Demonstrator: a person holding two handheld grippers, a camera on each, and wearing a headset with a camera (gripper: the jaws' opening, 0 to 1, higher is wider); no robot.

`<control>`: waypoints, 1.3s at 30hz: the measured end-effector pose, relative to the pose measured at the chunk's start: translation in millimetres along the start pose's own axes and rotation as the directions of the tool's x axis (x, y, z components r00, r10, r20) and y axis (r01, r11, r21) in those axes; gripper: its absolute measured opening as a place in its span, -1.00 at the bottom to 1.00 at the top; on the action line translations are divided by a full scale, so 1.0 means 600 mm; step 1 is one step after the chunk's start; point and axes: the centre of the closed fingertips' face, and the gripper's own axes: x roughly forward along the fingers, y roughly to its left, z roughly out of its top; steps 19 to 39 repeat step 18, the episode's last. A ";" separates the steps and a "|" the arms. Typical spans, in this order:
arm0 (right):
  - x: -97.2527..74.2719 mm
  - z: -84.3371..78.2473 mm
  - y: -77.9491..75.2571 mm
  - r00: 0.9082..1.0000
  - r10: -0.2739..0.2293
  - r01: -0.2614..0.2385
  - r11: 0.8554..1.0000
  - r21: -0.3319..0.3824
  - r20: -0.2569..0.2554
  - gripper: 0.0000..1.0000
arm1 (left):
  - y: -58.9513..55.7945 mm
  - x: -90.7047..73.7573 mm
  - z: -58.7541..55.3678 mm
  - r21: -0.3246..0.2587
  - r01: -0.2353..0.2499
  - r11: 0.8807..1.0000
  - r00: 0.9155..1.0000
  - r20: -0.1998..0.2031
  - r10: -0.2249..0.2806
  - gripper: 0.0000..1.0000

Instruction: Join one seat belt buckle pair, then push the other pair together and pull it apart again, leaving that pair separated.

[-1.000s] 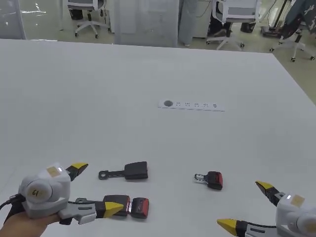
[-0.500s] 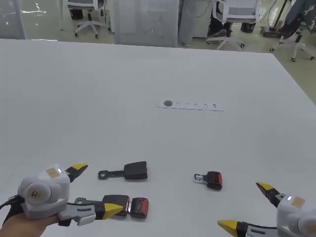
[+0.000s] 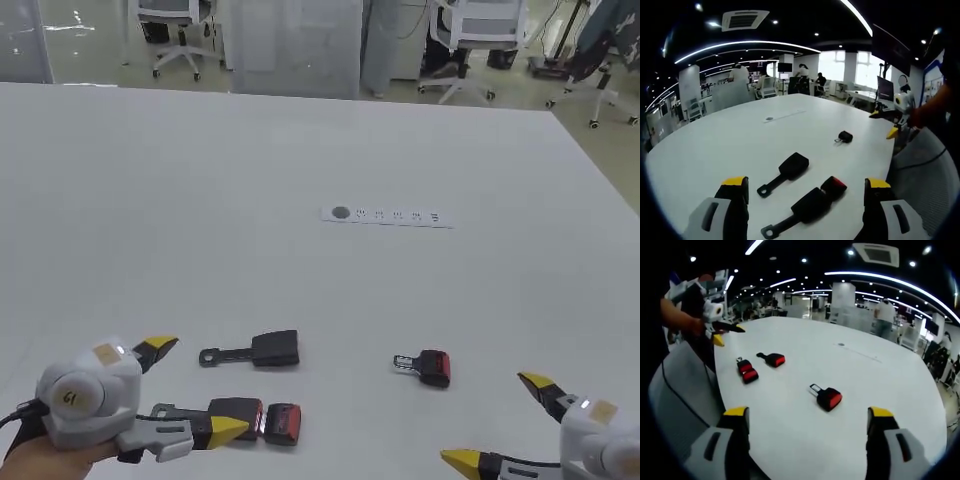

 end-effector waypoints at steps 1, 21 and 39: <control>0.000 0.000 0.000 1.000 -0.001 0.001 1.000 0.000 0.000 0.98 | 0.000 0.000 0.000 -0.001 0.000 1.000 1.000 0.001 0.000 0.98; 0.001 0.001 0.003 1.000 -0.005 0.005 1.000 0.000 -0.001 0.98 | 0.005 -0.002 -0.003 -0.003 -0.004 1.000 1.000 0.006 0.004 0.97; 0.001 0.001 0.003 1.000 -0.005 0.005 1.000 0.000 -0.001 0.98 | 0.005 -0.002 -0.003 -0.003 -0.004 1.000 1.000 0.006 0.004 0.97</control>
